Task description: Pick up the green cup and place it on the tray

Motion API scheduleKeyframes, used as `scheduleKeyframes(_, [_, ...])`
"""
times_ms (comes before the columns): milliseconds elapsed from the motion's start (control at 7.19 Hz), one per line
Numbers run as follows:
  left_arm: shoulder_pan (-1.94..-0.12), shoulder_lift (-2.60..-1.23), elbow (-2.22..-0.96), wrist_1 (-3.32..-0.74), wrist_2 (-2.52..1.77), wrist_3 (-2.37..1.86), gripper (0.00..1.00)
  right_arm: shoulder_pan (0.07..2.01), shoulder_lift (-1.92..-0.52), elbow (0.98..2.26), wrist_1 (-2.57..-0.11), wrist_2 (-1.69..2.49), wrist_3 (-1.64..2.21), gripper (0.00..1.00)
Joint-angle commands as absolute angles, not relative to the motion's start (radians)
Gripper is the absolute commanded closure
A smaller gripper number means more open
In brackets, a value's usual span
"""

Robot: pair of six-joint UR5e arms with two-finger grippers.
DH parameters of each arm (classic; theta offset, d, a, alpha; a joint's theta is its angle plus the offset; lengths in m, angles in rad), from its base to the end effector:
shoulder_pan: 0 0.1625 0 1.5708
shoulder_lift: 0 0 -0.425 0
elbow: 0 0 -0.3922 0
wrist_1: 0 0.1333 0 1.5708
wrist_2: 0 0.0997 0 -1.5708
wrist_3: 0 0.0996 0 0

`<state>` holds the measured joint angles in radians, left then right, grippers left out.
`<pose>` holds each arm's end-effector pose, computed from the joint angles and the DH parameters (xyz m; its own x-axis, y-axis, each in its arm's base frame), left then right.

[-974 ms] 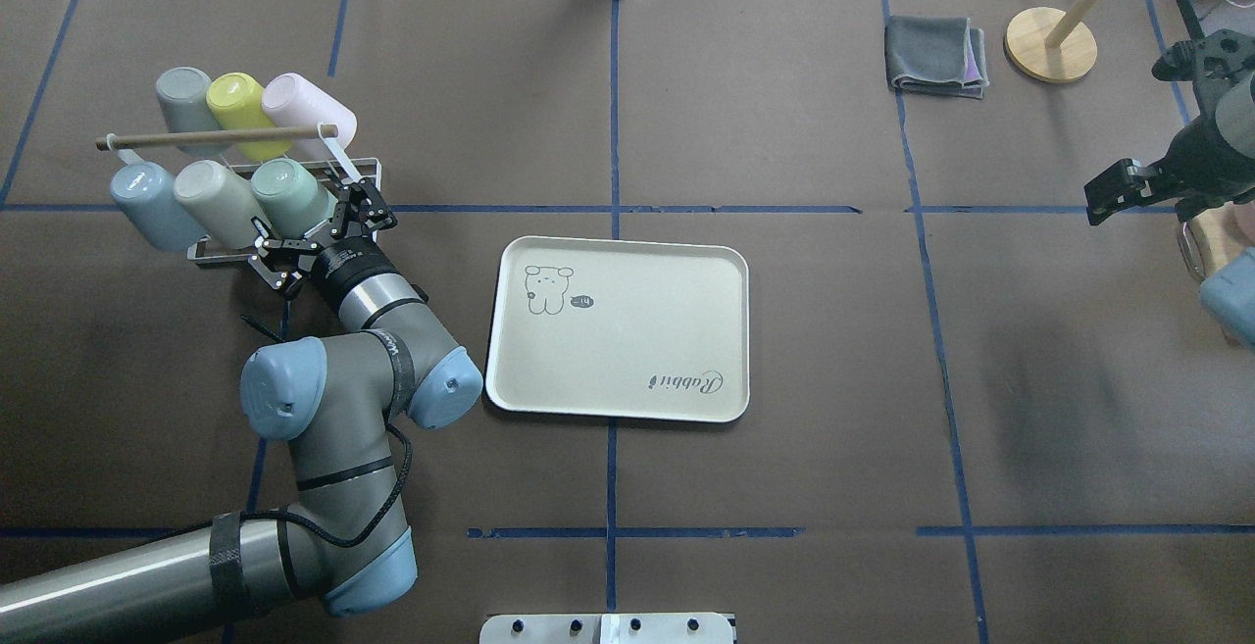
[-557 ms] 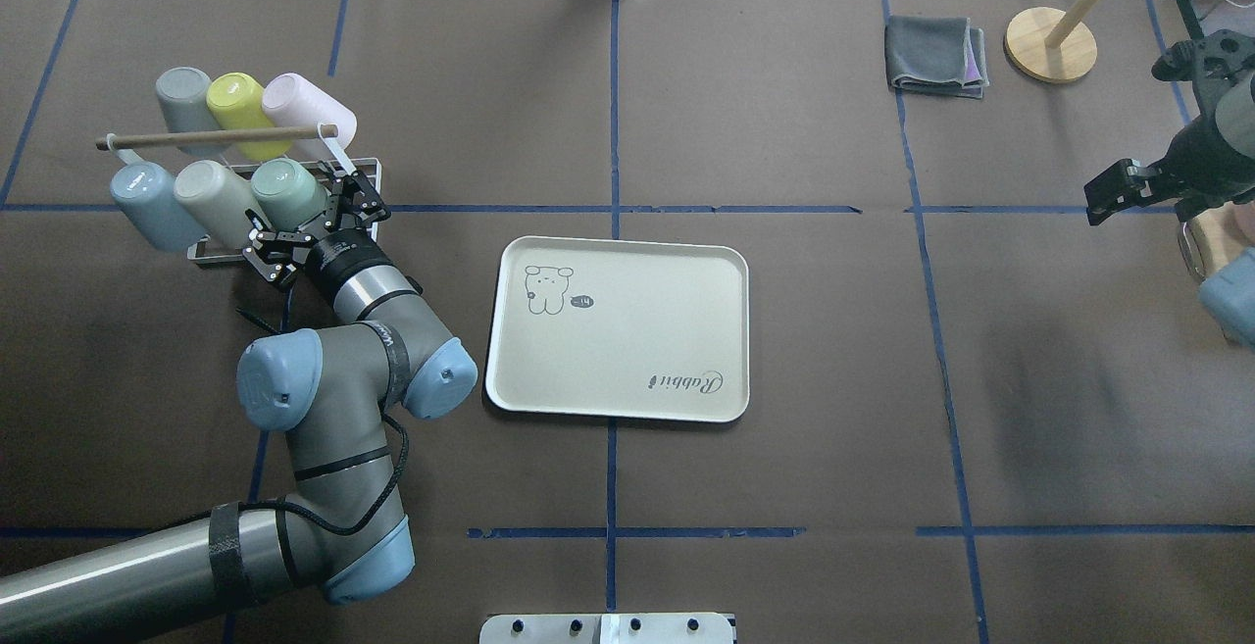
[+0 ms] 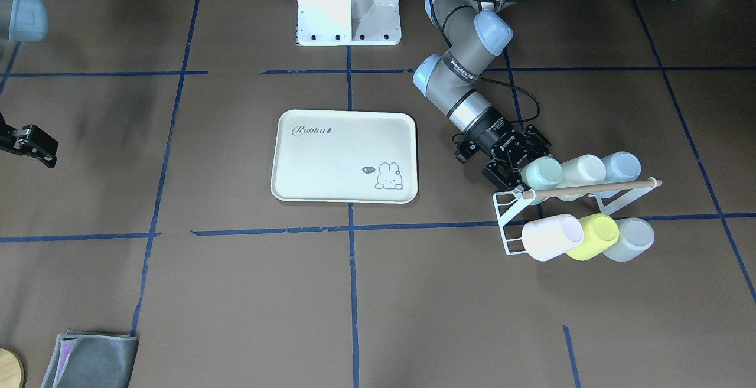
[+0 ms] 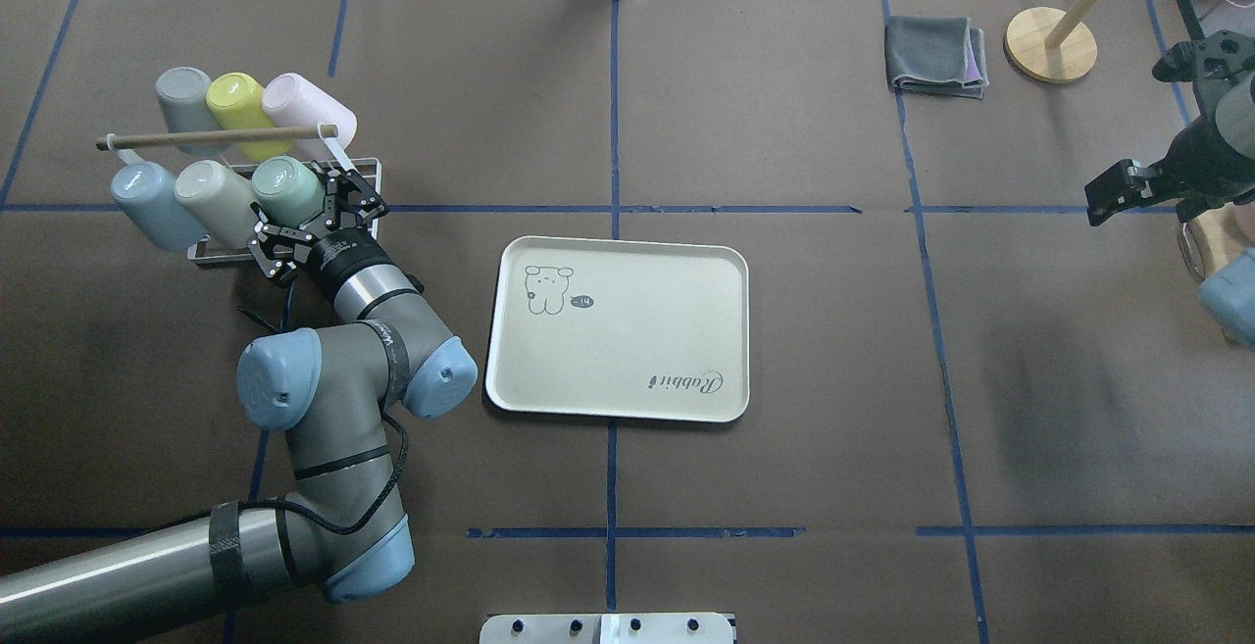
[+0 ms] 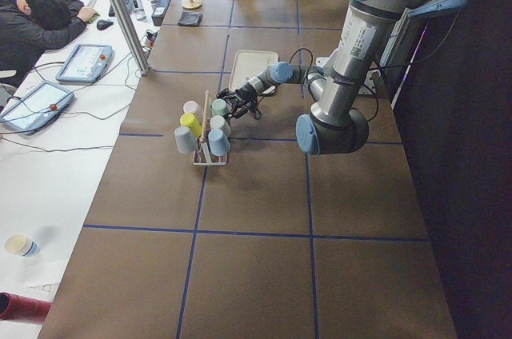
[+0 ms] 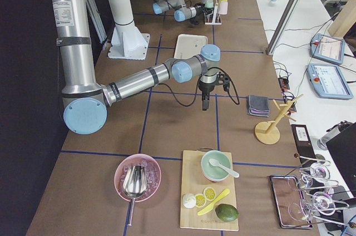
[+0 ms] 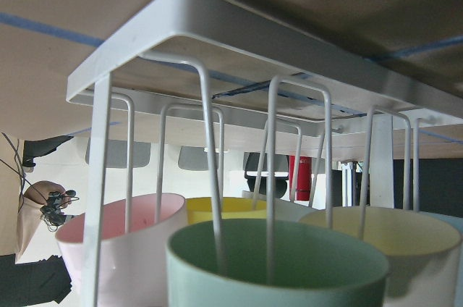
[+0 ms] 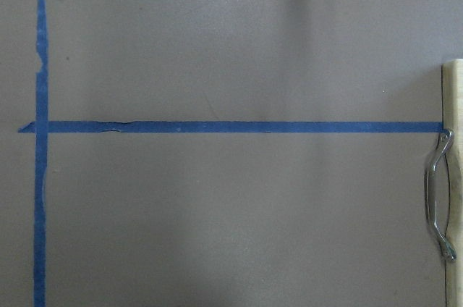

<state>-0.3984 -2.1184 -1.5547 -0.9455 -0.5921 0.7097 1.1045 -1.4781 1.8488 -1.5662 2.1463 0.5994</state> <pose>0.5185 -0.4525 0.3913 -0.4880 0.6647 0.5656 -0.7905 -0.0618 -0.6094 -0.1669 -0.5074 0.4848 0.7806 0.0103 0.6249 -0.0268 0.9995 0.0170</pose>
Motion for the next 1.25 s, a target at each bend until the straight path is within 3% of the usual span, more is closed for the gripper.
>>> scheduleKeyframes(0, [-0.402,-2.118,-1.563,-0.948,-0.591,0.709,0.46,1.104,-1.479,1.848,-1.566,2.148,0.600,0.00])
scheduleKeyframes(1113, [-0.420,-2.109,-1.634,-0.936,-0.577,0.716,0.45,1.104,-1.477,1.844,-1.566,2.148,0.600,0.00])
